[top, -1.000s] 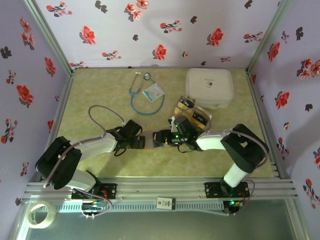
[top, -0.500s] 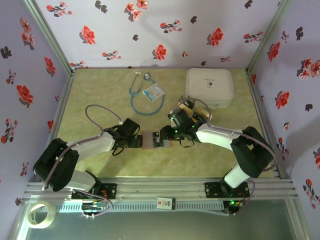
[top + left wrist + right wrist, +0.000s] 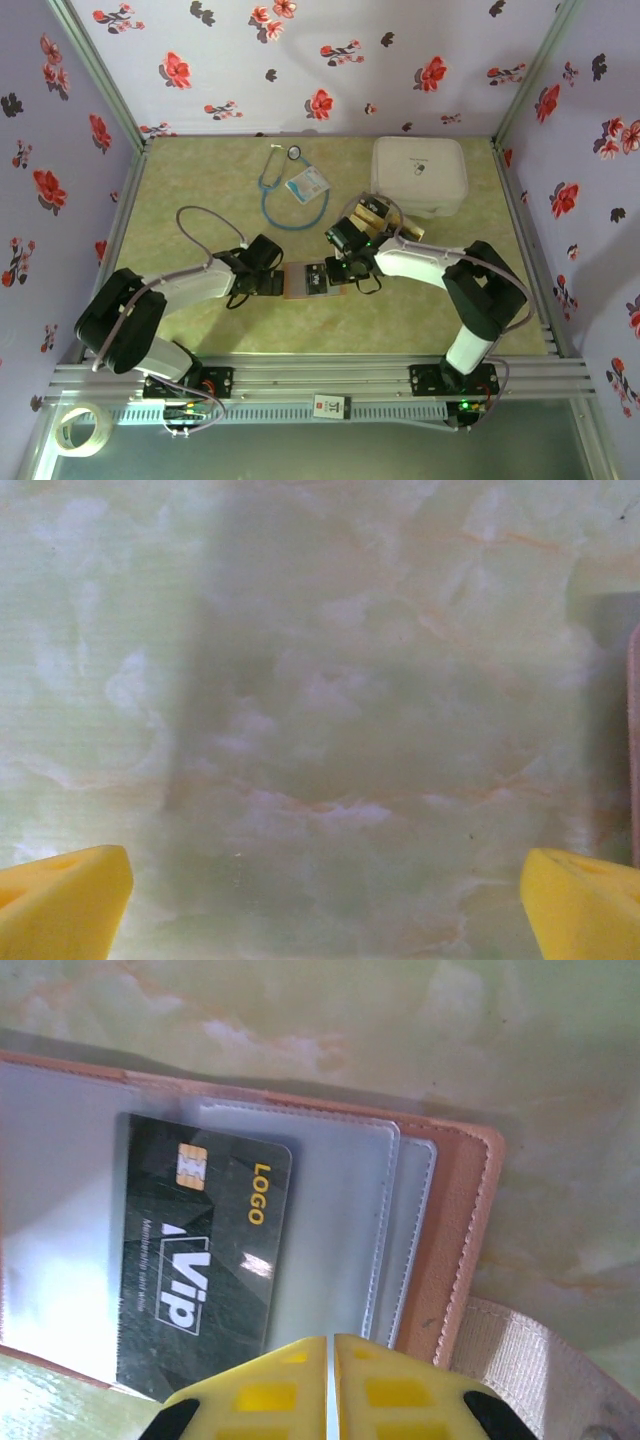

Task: Put the credit cards into the card holder
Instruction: Insert the credit card into the card slot.

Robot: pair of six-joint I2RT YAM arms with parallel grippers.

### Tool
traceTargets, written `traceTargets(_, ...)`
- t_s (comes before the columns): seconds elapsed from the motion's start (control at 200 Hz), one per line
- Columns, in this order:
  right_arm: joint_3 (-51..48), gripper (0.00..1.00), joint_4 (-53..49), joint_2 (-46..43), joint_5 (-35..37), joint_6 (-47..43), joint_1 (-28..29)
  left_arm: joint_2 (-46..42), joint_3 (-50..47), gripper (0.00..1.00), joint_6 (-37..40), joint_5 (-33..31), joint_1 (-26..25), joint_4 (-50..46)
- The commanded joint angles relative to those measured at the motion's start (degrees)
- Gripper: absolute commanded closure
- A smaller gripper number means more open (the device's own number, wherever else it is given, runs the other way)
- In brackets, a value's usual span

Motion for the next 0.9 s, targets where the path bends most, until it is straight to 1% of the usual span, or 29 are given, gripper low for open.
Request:
traceTargets(0.0,2.1,0.91,-1.6,1.1,1.4,-1.4,0.7,1.0,1.6,0.00,1.0,-1.7,0.4,-1.6)
traceTargets(0.895,4.6,0.91,-0.2,4.7,-0.9,-0.6,1.8,2.5,1.2,0.00,1.2,-0.1,0.3,0.2)
